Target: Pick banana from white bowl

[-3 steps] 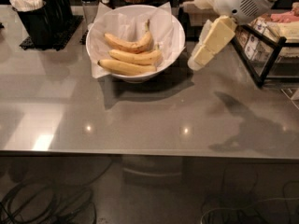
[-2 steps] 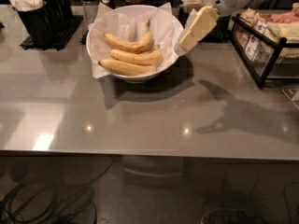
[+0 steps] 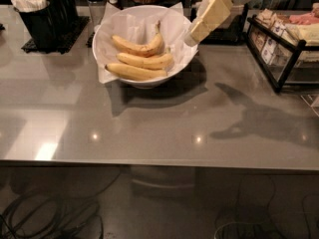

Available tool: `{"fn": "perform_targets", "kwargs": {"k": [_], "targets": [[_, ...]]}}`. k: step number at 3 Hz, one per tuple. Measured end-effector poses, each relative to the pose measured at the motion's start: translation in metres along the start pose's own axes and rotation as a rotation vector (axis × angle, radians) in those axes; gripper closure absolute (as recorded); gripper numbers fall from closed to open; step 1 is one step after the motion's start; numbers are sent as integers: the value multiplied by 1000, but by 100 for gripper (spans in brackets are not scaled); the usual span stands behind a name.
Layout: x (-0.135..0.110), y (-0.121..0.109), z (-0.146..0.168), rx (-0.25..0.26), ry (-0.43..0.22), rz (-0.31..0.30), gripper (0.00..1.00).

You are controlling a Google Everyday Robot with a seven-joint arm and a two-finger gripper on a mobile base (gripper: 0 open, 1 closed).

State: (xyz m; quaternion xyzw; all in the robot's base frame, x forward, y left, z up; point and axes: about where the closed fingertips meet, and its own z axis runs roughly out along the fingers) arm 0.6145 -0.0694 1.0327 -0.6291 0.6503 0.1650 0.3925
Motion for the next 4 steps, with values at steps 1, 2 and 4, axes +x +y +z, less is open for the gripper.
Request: {"fn": "perform_targets", "kwargs": {"k": [1, 2, 4], "targets": [[-1, -5, 34, -56, 6, -10, 0], [-6, -14, 77, -121, 26, -45, 0], [-6, -14, 90, -125, 17, -36, 30]]}}
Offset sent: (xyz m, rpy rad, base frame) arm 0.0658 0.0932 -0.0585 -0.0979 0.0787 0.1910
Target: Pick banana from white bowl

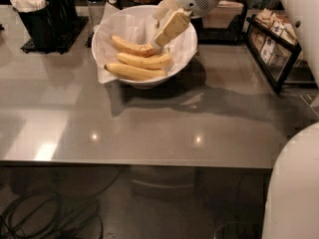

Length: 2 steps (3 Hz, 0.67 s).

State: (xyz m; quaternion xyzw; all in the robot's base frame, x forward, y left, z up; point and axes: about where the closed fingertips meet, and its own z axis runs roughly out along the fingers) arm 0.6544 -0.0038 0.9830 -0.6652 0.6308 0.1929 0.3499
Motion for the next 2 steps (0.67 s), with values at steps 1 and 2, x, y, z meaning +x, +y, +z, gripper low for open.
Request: {"fn": "perform_targets", "kwargs": {"k": [1, 2], "targets": [[11, -3, 27, -10, -1, 17, 25], [24, -8, 49, -16, -1, 28, 26]]}}
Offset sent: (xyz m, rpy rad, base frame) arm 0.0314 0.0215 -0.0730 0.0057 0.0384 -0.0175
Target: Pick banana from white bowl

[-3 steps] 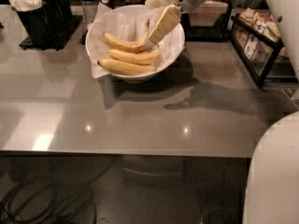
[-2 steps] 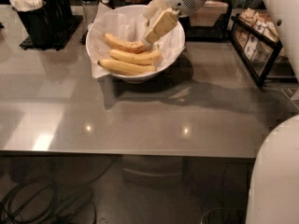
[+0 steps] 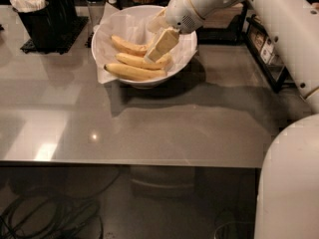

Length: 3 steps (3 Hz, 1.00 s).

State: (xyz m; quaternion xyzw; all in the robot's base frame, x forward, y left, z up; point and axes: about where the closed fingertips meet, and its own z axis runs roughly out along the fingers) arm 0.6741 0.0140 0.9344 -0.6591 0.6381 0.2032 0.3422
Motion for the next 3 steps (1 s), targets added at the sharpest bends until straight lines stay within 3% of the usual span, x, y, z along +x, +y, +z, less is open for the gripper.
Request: {"fn": "perform_targets", "kwargs": {"k": [2, 3], "targets": [[20, -8, 26, 6, -6, 28, 30], [28, -11, 33, 7, -10, 41, 48]]}}
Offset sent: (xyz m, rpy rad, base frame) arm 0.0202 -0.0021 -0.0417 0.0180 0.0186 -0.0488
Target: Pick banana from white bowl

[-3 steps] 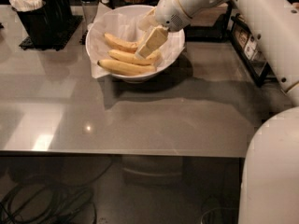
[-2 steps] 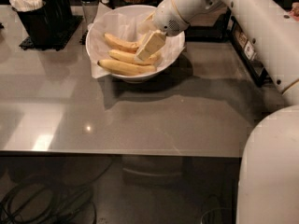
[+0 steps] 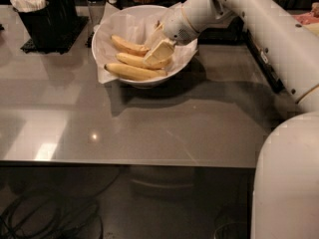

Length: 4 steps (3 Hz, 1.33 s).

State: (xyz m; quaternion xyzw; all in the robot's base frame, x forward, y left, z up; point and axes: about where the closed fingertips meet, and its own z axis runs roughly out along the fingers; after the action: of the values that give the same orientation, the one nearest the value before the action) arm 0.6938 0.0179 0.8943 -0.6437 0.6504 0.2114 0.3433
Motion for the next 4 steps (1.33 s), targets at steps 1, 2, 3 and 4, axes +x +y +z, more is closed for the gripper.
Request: {"fn": "perform_targets", "kwargs": {"k": [1, 2, 3, 4], "targets": [[4, 0, 4, -5, -3, 9, 49], [7, 1, 7, -13, -6, 17, 35], [11, 3, 10, -29, -13, 29, 18], [11, 1, 10, -29, -13, 30, 30]]}}
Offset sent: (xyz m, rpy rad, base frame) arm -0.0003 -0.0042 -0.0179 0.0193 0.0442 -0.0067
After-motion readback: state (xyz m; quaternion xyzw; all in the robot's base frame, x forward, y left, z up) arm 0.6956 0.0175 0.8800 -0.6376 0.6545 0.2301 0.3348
